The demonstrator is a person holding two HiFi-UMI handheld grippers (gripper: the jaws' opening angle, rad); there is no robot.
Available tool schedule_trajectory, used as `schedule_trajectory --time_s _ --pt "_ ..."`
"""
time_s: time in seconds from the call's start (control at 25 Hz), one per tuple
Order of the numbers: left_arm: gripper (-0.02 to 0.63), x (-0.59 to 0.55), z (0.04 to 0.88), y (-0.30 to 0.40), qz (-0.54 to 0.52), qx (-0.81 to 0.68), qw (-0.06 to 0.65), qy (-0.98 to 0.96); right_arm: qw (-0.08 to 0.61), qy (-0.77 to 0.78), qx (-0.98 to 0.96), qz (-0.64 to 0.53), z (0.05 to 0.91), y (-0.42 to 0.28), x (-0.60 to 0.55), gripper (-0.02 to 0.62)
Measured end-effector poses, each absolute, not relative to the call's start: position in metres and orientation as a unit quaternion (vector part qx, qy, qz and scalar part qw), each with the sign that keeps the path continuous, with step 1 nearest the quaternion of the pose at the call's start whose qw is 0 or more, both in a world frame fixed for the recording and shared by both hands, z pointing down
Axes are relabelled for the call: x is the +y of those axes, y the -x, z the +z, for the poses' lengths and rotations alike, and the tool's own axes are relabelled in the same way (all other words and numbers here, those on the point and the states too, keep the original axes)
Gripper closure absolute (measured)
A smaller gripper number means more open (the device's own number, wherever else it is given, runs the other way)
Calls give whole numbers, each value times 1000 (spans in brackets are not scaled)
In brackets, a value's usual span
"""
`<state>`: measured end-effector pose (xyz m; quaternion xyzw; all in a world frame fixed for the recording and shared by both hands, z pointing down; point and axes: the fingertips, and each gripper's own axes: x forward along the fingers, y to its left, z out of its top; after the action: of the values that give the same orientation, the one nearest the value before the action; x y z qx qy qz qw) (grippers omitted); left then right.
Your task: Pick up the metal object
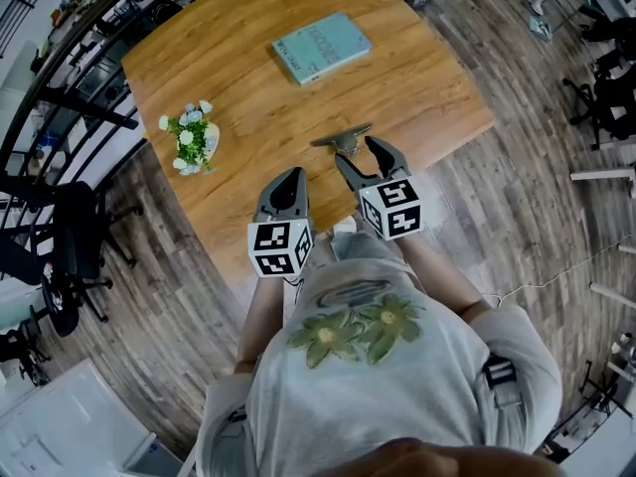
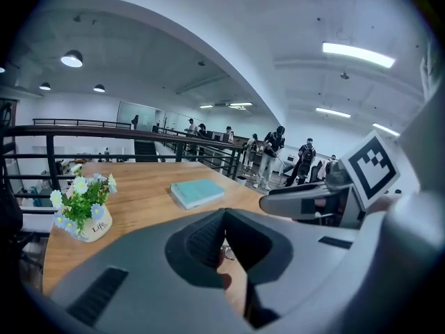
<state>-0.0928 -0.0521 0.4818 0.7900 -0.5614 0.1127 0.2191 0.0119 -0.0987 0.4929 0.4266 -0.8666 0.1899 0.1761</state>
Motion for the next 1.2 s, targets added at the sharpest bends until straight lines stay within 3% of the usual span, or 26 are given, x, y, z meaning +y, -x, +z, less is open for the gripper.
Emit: schedule_trajectory --time_s 1.2 --pt "592 -81 521 100 126 -563 256 -776 252 -428 -832 247 592 0 -139 278"
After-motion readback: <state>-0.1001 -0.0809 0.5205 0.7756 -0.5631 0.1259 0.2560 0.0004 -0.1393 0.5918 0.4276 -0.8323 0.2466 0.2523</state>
